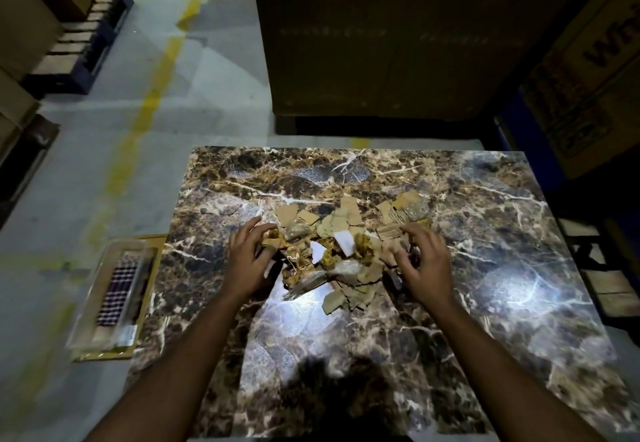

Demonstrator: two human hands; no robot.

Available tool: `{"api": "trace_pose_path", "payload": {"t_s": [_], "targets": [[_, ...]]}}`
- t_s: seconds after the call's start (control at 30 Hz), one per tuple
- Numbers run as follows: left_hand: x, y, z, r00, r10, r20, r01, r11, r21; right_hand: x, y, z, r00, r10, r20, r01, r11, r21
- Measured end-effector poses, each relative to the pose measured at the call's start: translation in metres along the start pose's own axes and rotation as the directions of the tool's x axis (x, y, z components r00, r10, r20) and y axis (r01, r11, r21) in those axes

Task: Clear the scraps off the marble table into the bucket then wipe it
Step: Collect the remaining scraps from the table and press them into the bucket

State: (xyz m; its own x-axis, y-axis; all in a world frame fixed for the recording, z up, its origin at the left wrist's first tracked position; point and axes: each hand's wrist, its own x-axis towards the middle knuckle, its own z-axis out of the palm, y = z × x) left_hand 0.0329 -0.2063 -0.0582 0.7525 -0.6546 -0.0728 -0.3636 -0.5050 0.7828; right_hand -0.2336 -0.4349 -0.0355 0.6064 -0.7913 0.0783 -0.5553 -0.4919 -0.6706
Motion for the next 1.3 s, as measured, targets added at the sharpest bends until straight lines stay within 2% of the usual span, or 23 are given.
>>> {"api": "trace_pose_path", "payload": {"t_s": [0.07, 0.13, 0.23, 0.4, 0.57, 0.7, 0.83, 1.0, 1.07, 1.17, 1.3], "targets": [[-0.001, -0.002, 0.012, 1.0, -0.017, 0.027, 0.017, 0.999, -0.029, -0.011, 0.012, 0.007, 0.998, 0.014, 0.066, -0.009, 0.997, -0.074], [-0.011, 0.001, 0.028, 0.998, -0.024, 0.06, 0.028, 0.998, -0.058, -0.019, 0.009, 0.022, 0.981, -0.033, 0.193, 0.063, 0.987, -0.148], [-0.029, 0.009, 0.052, 0.998, -0.057, 0.025, 0.059, 0.995, -0.081, -0.022, -0.007, 0.046, 0.964, -0.017, 0.266, 0.042, 0.995, -0.091], [-0.037, 0.029, 0.081, 0.996, -0.052, -0.073, 0.037, 0.981, -0.191, -0.021, -0.023, 0.079, 0.973, -0.044, 0.225, 0.041, 0.999, 0.017], [-0.04, 0.045, 0.115, 0.991, -0.018, -0.131, -0.019, 0.962, -0.272, -0.02, -0.033, 0.103, 0.995, -0.006, 0.101, -0.013, 0.982, 0.186], [-0.037, 0.057, 0.138, 0.967, -0.141, -0.213, 0.042, 0.91, -0.411, -0.021, -0.038, 0.116, 0.998, 0.06, 0.013, -0.061, 0.954, 0.294], [-0.031, 0.063, 0.152, 0.941, -0.205, -0.27, 0.041, 0.86, -0.509, -0.018, -0.039, 0.124, 0.99, 0.128, -0.062, -0.094, 0.915, 0.393], [-0.026, 0.077, 0.149, 0.945, -0.297, -0.136, 0.161, 0.787, -0.596, -0.012, -0.049, 0.112, 0.978, 0.209, -0.007, -0.176, 0.843, 0.509], [-0.024, 0.082, 0.148, 0.948, -0.299, -0.105, 0.172, 0.763, -0.623, -0.009, -0.049, 0.108, 0.976, 0.215, 0.039, -0.205, 0.842, 0.499], [-0.021, 0.09, 0.145, 0.946, -0.315, -0.078, 0.183, 0.716, -0.674, -0.004, -0.052, 0.102, 0.968, 0.235, 0.087, -0.242, 0.786, 0.569], [-0.022, 0.098, 0.139, 0.924, -0.381, -0.028, 0.231, 0.617, -0.752, 0.002, -0.063, 0.098, 0.965, 0.243, 0.098, -0.248, 0.731, 0.635]]}}
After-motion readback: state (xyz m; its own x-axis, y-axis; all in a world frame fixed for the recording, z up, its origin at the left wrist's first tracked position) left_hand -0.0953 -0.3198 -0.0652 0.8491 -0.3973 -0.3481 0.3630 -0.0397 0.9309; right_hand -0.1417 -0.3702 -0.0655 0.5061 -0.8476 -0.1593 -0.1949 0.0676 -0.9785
